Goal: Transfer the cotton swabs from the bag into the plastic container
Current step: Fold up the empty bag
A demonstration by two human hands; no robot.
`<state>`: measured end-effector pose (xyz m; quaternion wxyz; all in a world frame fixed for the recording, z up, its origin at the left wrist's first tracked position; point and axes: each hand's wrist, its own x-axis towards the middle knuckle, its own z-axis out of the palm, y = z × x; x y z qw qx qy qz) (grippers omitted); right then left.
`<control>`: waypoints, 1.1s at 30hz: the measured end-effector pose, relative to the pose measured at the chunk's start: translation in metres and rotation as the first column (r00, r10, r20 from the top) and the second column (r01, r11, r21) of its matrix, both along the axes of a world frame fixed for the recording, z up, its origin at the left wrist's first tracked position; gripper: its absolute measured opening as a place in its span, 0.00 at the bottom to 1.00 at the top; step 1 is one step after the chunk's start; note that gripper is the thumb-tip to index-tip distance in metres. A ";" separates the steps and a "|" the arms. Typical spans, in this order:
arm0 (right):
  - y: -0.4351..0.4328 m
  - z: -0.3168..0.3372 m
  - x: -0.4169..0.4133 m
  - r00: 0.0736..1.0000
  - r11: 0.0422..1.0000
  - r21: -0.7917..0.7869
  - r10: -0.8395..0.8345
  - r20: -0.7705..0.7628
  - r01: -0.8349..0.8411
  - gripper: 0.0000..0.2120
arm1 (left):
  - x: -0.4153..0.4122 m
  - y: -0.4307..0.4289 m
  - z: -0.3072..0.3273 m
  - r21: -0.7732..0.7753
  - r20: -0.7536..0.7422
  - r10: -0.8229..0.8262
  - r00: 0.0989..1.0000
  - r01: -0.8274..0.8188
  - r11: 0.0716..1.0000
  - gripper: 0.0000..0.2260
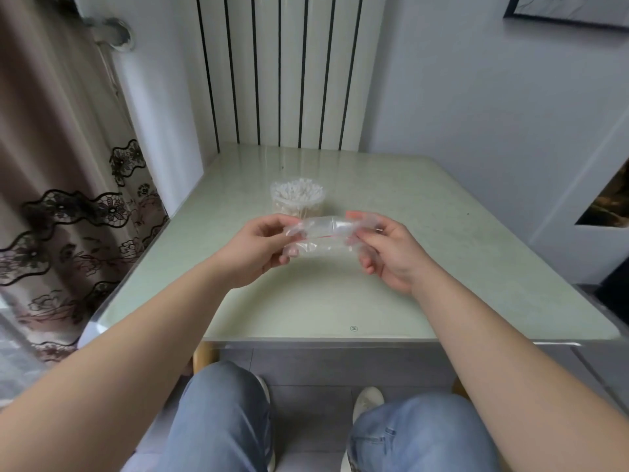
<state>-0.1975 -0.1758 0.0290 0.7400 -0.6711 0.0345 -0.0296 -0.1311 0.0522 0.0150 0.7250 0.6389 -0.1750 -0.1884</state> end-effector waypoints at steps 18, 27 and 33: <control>0.008 -0.010 0.004 1.000 1.000 -0.024 -0.016 -0.014 0.016 0.12 | -0.001 0.002 -0.008 0.192 -0.133 -0.173 0.976 0.197 0.961 0.09; 0.028 -0.007 0.002 0.992 0.975 0.187 0.115 0.045 -0.121 0.14 | -0.004 -0.015 -0.003 0.402 -0.027 -0.168 0.985 0.164 0.901 0.07; 0.032 -0.003 0.002 0.999 0.984 -0.172 0.053 -0.005 -0.053 0.11 | -0.006 -0.026 -0.005 0.180 -0.022 0.021 1.000 -0.017 0.983 0.12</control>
